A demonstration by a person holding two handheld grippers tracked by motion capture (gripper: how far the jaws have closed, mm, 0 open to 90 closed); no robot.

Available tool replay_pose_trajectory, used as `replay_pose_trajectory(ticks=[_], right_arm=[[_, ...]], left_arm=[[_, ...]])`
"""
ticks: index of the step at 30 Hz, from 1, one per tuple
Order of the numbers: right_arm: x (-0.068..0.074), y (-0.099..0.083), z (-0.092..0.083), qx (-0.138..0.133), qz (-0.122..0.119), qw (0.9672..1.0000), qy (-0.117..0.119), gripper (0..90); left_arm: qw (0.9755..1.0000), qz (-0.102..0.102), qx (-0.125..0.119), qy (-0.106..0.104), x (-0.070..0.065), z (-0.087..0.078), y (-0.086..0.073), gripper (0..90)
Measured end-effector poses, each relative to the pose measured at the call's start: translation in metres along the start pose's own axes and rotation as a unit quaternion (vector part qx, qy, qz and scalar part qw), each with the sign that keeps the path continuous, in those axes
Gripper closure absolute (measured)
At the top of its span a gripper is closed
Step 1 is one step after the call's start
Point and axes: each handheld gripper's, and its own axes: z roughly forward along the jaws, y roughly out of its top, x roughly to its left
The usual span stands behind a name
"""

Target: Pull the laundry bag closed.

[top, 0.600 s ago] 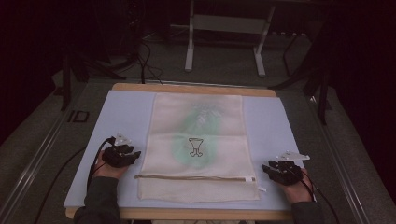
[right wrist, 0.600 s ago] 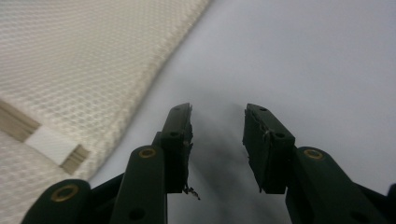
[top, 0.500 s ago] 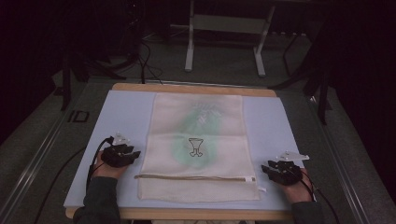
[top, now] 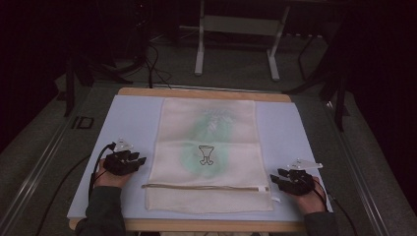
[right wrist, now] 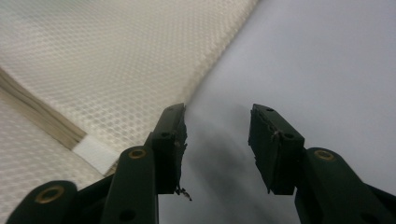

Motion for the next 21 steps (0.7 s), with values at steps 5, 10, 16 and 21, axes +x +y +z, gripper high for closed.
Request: replay_pose_trajectory(ticks=[5, 10, 16, 21], right_arm=[[0.003, 0.001, -0.002, -0.006, -0.002, 1.0, 0.005, 55.7], [0.008, 0.004, -0.001, -0.005, -0.009, 0.9999, 0.01, 55.5], [0.015, 0.008, 0.001, -0.001, -0.016, 0.9998, 0.016, 55.8], [0.02, 0.011, 0.002, -0.004, -0.022, 0.9994, 0.025, 55.8]], left_arm=[[0.9999, 0.009, 0.008, -0.008, -0.002, 0.002, 0.001, 63.7], [0.9995, 0.021, 0.01, -0.021, -0.006, 0.003, 0.002, 63.7], [0.9996, 0.022, 0.008, -0.019, -0.006, 0.002, 0.003, 63.9], [0.9995, 0.021, 0.009, -0.024, -0.006, 0.002, 0.003, 64.2]])
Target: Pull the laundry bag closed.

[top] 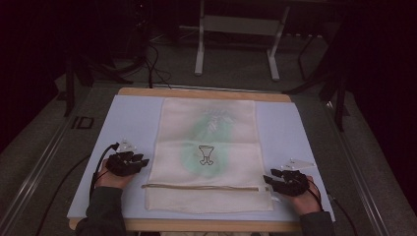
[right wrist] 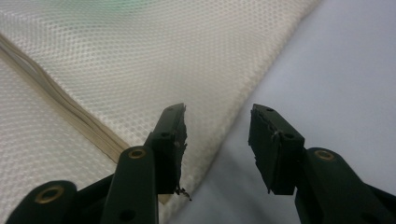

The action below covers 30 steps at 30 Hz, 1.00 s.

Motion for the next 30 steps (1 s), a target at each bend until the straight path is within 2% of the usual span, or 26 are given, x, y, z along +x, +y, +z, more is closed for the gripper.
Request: replay_pose_trajectory(ticks=[1, 2, 10, 20, 30], right_arm=[[0.001, 0.001, 0.001, 0.0, -0.001, 1.0, 0.001, 55.8], [0.004, 0.002, 0.002, -0.003, -0.002, 1.0, 0.005, 56.4], [0.013, 0.008, 0.007, -0.002, -0.019, 0.9997, 0.017, 56.4], [0.023, 0.014, 0.013, 0.0, -0.034, 0.9989, 0.032, 55.6], [0.034, 0.019, 0.018, -0.002, -0.042, 0.9981, 0.046, 55.2]], left_arm=[[1.0, 0.0, 0.0, 0.0, 0.0, 0.0, 0.0, 64.2], [0.9999, -0.004, 0.0, -0.011, 0.001, 0.001, -0.001, 63.1], [0.9997, -0.001, 0.001, -0.024, 0.0, 0.001, -0.001, 63.6], [0.9995, 0.011, 0.004, -0.031, -0.002, 0.002, 0.0, 64.6], [0.9993, 0.012, 0.009, -0.033, -0.003, 0.002, 0.0, 65.6]])
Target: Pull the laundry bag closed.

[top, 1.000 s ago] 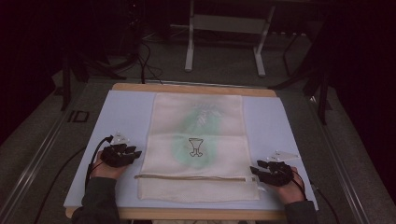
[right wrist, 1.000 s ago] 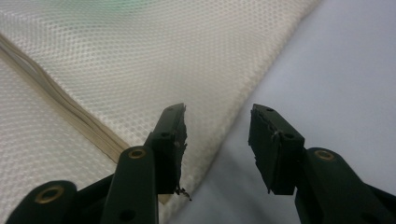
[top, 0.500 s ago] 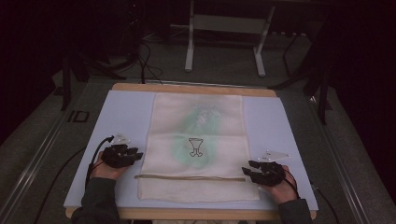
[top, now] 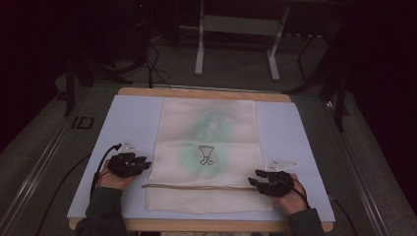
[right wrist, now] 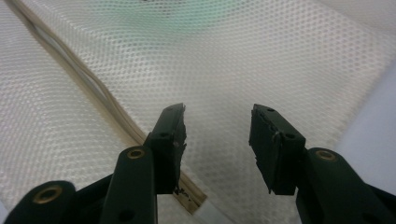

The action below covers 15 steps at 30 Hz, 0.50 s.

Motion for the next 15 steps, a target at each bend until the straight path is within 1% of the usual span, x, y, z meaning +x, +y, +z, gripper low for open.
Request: replay_pose_trajectory(ticks=[8, 9, 11, 15], right_arm=[[0.01, 0.004, 0.007, 0.002, -0.012, 0.9999, 0.011, 54.7], [0.013, 0.005, 0.01, 0.003, -0.017, 0.9998, 0.014, 54.7], [0.016, 0.007, 0.012, 0.006, -0.017, 0.9997, 0.017, 54.6], [0.024, 0.009, 0.017, 0.009, -0.026, 0.9993, 0.024, 54.7]], left_arm=[[1.0, 0.002, 0.001, -0.006, 0.0, 0.001, 0.0, 65.6], [1.0, 0.002, 0.0, -0.007, -0.001, 0.001, 0.0, 65.6], [1.0, 0.002, 0.001, -0.007, -0.001, 0.001, 0.001, 65.6], [1.0, 0.004, 0.001, -0.009, -0.001, 0.001, 0.001, 65.6]])
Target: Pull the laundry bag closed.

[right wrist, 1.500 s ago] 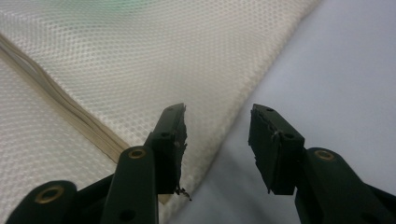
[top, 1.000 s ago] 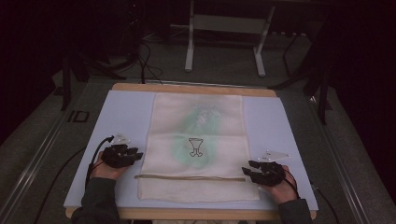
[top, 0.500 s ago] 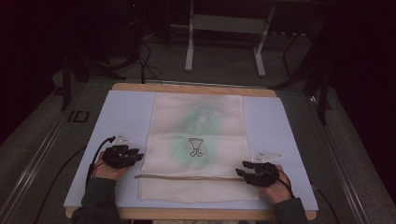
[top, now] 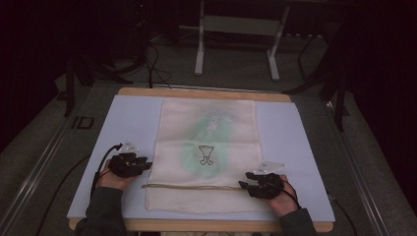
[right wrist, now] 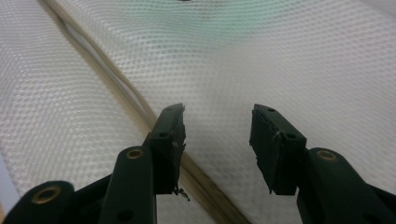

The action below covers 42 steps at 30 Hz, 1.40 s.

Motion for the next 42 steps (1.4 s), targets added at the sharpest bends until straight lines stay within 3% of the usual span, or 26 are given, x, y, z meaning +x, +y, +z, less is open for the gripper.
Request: replay_pose_trajectory(ticks=[22, 42], right_arm=[[0.029, 0.023, 0.024, 0.002, -0.04, 0.9987, 0.032, 54.0], [0.053, 0.055, 0.038, 0.003, -0.088, 0.9946, 0.056, 58.0]], left_arm=[[1.0, 0.003, 0.0, -0.003, -0.001, 0.0, -0.001, 65.6], [0.9998, 0.005, 0.003, -0.019, -0.001, 0.001, -0.001, 66.7]])
